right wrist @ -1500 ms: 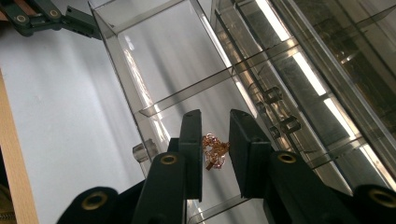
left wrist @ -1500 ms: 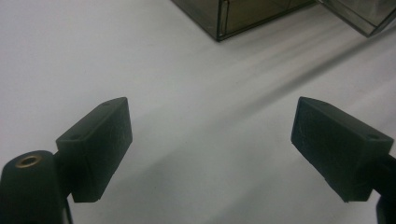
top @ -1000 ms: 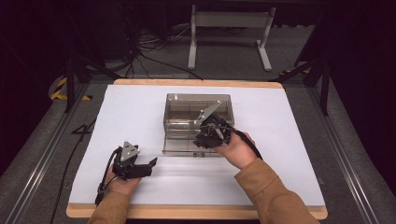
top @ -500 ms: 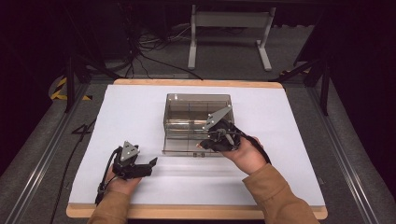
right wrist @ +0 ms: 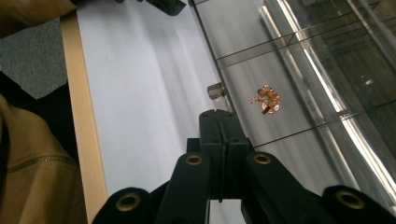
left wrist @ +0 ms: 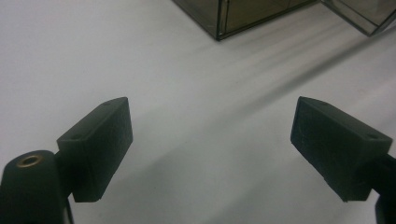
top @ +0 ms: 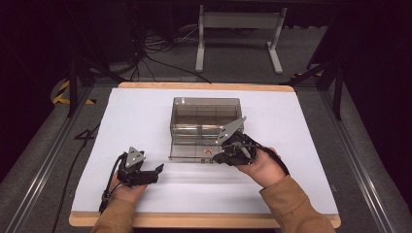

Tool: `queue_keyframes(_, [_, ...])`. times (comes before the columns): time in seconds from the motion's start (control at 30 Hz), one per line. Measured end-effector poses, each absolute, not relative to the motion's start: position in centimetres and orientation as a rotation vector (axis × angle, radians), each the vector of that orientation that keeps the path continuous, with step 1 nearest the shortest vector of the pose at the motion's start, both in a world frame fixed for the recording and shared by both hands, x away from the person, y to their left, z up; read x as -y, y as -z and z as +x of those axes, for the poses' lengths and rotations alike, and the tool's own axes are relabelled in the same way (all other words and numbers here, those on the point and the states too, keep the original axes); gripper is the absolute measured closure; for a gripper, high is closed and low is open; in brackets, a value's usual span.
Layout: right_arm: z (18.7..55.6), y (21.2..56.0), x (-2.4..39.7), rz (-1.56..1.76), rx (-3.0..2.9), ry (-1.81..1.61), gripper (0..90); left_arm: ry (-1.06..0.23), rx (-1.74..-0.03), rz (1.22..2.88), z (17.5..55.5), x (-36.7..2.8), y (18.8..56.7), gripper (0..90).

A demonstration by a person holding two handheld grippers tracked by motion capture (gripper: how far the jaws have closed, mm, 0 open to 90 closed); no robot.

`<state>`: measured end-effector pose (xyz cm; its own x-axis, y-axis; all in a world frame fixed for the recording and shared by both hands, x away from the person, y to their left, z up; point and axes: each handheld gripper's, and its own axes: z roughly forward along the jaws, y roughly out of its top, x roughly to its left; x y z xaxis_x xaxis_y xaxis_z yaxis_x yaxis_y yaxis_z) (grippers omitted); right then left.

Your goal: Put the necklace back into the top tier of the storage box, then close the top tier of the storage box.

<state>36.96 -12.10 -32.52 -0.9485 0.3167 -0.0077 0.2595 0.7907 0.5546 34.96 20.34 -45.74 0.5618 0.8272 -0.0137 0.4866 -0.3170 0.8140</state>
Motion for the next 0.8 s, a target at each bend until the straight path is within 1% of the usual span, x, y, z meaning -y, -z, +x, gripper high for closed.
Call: queue_keyframes(0.8, [37.0,36.3,12.1,0.388,-2.927,-0.739,90.0,-0.528,-1.058,1.98,35.0,-20.3,45.7,13.4])
